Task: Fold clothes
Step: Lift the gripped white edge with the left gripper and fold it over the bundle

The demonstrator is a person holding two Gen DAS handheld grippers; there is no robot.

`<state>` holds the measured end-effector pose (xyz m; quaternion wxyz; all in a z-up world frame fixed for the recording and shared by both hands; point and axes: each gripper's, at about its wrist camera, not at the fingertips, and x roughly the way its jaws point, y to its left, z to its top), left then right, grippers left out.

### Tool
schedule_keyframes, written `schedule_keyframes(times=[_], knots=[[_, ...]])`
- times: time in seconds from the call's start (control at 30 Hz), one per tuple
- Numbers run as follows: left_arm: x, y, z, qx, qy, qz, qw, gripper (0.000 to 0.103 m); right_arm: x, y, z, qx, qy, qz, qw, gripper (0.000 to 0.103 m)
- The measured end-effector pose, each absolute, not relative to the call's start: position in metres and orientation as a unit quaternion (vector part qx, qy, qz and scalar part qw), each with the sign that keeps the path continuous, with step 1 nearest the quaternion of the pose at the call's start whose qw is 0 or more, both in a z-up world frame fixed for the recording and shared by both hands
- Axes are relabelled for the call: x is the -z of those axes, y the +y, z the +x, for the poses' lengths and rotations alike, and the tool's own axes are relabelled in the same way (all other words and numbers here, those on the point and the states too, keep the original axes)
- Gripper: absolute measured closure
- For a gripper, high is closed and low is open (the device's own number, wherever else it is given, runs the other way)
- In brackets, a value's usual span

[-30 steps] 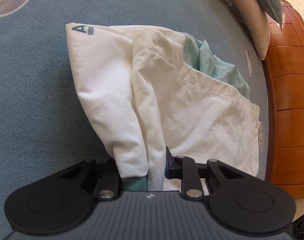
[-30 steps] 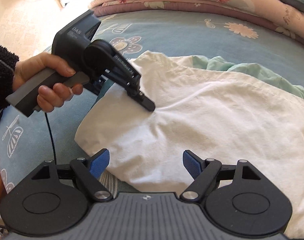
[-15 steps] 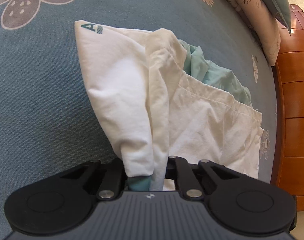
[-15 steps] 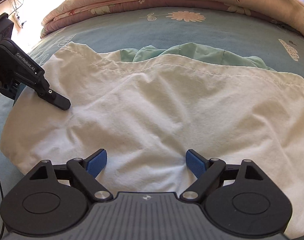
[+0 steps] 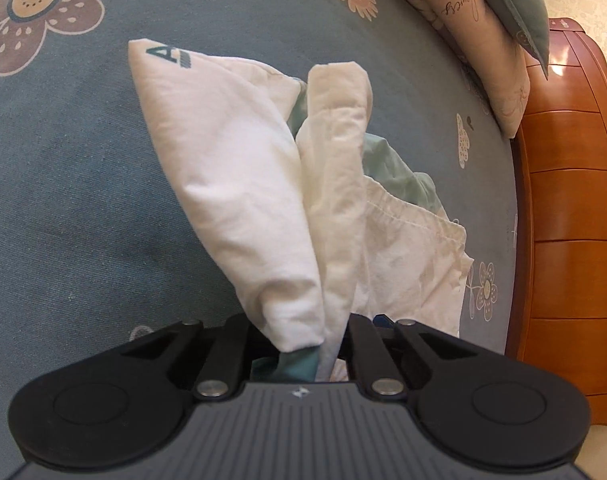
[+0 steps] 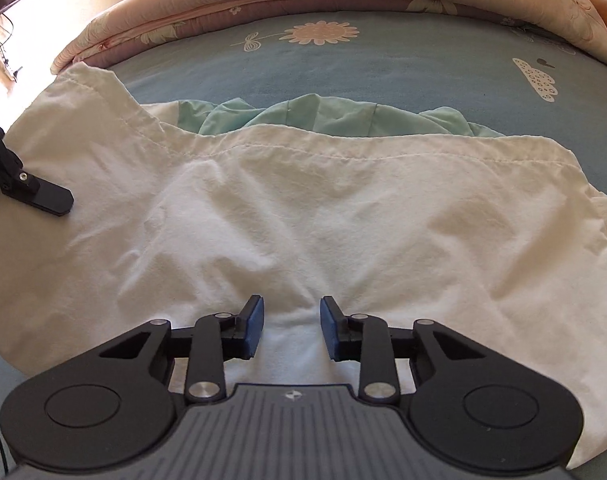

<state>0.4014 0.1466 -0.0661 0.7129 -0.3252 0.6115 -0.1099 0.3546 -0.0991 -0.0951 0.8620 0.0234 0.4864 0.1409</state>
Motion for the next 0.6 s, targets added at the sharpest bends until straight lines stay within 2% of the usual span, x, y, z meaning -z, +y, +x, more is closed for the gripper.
schedule_keyframes(times=[0.13, 0.37, 0.6], knots=[[0.062, 0.141, 0.401, 0.109, 0.609, -0.339, 0.709, 0.095, 0.107, -0.089, 0.363, -0.133, 0.488, 0.017, 0.863, 0.069], [0.057, 0.137, 0.405, 0.110, 0.608, -0.357, 0.701, 0.095, 0.080, -0.077, 0.359, -0.145, 0.465, 0.028, 0.873, 0.071], [0.055, 0.116, 0.409, 0.140, 0.614, -0.364, 0.686, 0.094, 0.118, -0.062, 0.387, -0.137, 0.492, 0.009, 0.860, 0.078]])
